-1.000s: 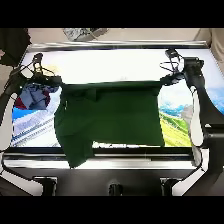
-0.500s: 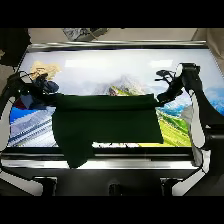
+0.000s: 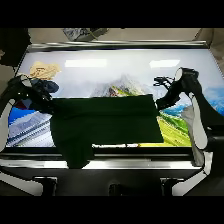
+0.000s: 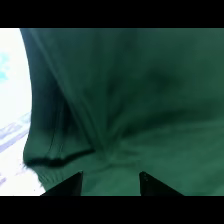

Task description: Fold the shirts.

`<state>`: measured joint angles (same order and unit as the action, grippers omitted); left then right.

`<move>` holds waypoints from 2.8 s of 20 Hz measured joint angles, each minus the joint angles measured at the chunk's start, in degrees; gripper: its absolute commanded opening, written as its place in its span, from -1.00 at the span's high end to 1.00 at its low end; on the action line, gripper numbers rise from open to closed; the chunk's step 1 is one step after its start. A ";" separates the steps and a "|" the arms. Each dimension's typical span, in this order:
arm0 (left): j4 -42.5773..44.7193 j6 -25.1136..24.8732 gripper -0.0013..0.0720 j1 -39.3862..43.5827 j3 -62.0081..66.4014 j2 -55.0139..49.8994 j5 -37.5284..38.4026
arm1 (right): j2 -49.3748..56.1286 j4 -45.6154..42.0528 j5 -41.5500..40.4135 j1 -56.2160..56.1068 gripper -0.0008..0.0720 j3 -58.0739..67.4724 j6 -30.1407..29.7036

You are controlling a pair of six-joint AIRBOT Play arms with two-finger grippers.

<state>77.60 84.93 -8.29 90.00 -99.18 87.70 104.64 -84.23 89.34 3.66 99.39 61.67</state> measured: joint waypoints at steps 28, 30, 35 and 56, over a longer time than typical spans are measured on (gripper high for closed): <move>-15.69 -4.57 0.86 -3.19 -62.84 36.09 -19.80 | -20.57 10.40 -2.56 10.93 -0.52 -40.37 -5.81; -15.69 -4.57 0.86 -3.13 -62.90 36.26 -20.04 | -20.74 11.41 -5.22 10.93 -0.52 -43.21 -5.79; -15.67 -5.14 0.86 -3.06 -63.04 36.54 -20.48 | -20.68 15.78 -10.45 10.82 -0.11 -46.95 -4.81; -13.18 -5.38 0.87 -2.40 -21.68 26.43 -19.87 | -15.67 14.32 -17.59 3.61 0.88 -17.20 -4.57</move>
<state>64.42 79.55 -10.70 68.31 -72.75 67.83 88.97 -69.91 71.75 7.27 82.19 57.10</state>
